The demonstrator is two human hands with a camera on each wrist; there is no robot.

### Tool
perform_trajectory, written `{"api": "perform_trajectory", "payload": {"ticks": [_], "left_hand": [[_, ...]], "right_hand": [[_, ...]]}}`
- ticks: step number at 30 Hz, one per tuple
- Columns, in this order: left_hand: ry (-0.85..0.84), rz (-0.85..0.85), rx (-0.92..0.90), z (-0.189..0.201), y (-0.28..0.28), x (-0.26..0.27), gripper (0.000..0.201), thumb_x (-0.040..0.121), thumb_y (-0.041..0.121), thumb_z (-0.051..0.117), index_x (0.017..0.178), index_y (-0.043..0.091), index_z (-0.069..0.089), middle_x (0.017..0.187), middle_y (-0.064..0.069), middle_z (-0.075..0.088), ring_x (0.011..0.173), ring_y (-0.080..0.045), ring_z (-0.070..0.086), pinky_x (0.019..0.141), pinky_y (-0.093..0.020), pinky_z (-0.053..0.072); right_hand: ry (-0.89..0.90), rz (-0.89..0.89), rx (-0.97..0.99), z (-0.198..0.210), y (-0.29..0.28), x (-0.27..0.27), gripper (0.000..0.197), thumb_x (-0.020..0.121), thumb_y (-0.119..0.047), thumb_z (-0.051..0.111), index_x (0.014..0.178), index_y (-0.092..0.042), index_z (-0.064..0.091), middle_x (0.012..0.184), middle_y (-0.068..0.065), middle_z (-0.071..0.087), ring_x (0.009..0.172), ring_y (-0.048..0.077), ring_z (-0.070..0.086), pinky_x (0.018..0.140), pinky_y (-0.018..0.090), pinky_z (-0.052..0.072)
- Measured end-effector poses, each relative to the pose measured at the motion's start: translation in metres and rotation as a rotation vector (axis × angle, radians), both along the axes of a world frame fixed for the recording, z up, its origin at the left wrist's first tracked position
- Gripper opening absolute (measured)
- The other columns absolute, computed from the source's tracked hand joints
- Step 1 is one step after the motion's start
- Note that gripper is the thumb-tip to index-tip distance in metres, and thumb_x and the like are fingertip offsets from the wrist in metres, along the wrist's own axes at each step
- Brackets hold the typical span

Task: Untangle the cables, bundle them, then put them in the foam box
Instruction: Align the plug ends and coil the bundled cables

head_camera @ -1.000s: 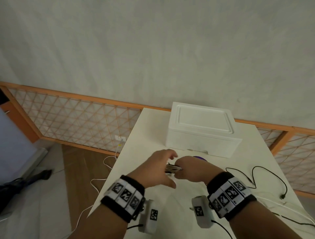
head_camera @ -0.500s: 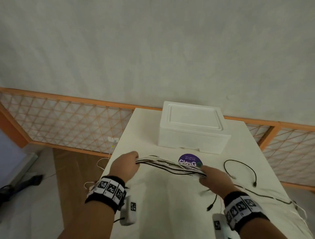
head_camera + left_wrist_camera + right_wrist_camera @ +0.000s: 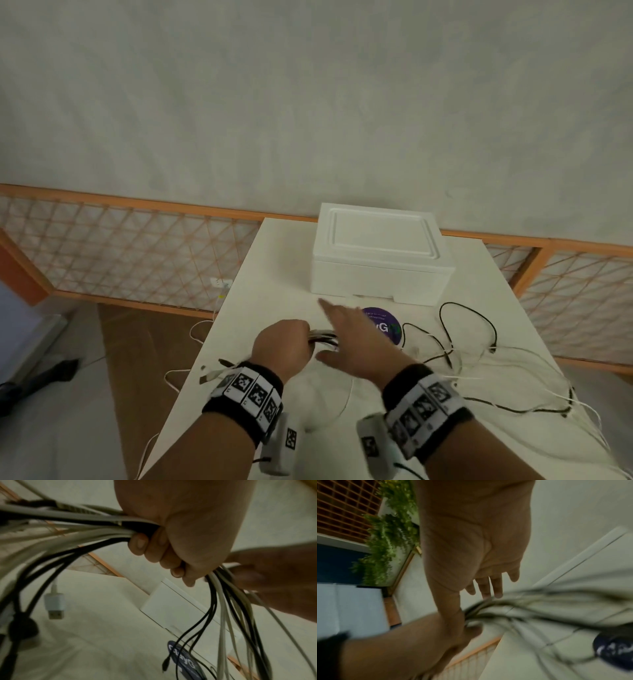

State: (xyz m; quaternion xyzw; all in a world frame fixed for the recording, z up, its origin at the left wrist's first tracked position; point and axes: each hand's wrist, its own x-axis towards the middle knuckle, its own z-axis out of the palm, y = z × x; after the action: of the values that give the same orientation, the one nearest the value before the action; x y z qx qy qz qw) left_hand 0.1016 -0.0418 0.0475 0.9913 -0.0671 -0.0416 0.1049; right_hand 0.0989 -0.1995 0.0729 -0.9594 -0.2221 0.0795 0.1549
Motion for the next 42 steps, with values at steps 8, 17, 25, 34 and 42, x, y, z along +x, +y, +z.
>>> {"api": "perform_trajectory", "payload": {"ticks": [8,17,25,34,42], "left_hand": [[-0.028,0.154,-0.05,0.007,0.049,0.003,0.015,0.093,0.024,0.044,0.083,0.019,0.053,0.081,-0.001,0.059,0.08,-0.023,0.058,0.067,-0.029,0.044],[0.056,0.276,-0.086,-0.014,0.092,0.007,0.018,0.092,0.022,0.042,0.077,0.02,0.05,0.077,-0.001,0.056,0.082,-0.025,0.06,0.073,-0.031,0.051],[-0.006,0.195,-0.064,0.002,0.053,0.01,0.021,0.093,0.024,0.043,0.073,0.022,0.047,0.066,0.006,0.048,0.07,-0.02,0.052,0.061,-0.027,0.038],[-0.085,-0.007,-0.066,0.022,0.026,-0.001,0.014,0.093,0.028,0.046,0.085,0.022,0.057,0.075,0.001,0.055,0.076,-0.02,0.055,0.061,-0.027,0.034],[0.126,0.07,-0.129,-0.001,0.067,0.007,0.022,0.084,0.041,0.062,0.085,0.02,0.056,0.082,0.006,0.057,0.087,-0.019,0.059,0.073,-0.031,0.044]], "right_hand": [[0.033,-0.246,-0.135,-0.027,-0.031,-0.008,0.024,0.083,-0.022,0.05,0.106,-0.025,0.052,0.097,-0.003,0.065,0.093,0.023,0.063,0.074,0.029,0.045],[0.002,-0.588,-0.414,-0.057,-0.16,-0.026,0.01,0.085,-0.042,0.051,0.089,-0.033,0.048,0.078,-0.012,0.055,0.093,0.009,0.061,0.071,0.028,0.034],[0.156,-0.353,-0.005,-0.009,-0.093,-0.001,0.087,0.068,-0.033,0.068,0.144,-0.027,0.027,0.144,-0.004,0.038,0.132,0.02,0.035,0.112,0.041,0.027],[0.22,-0.06,0.181,0.0,0.007,0.008,0.012,0.087,-0.025,0.057,0.098,-0.023,0.058,0.087,-0.003,0.065,0.082,0.019,0.063,0.066,0.026,0.045],[0.172,-0.109,0.02,-0.026,-0.046,0.004,0.025,0.093,-0.045,0.05,0.091,-0.02,0.052,0.086,-0.004,0.056,0.079,0.014,0.051,0.069,0.03,0.039]]}}
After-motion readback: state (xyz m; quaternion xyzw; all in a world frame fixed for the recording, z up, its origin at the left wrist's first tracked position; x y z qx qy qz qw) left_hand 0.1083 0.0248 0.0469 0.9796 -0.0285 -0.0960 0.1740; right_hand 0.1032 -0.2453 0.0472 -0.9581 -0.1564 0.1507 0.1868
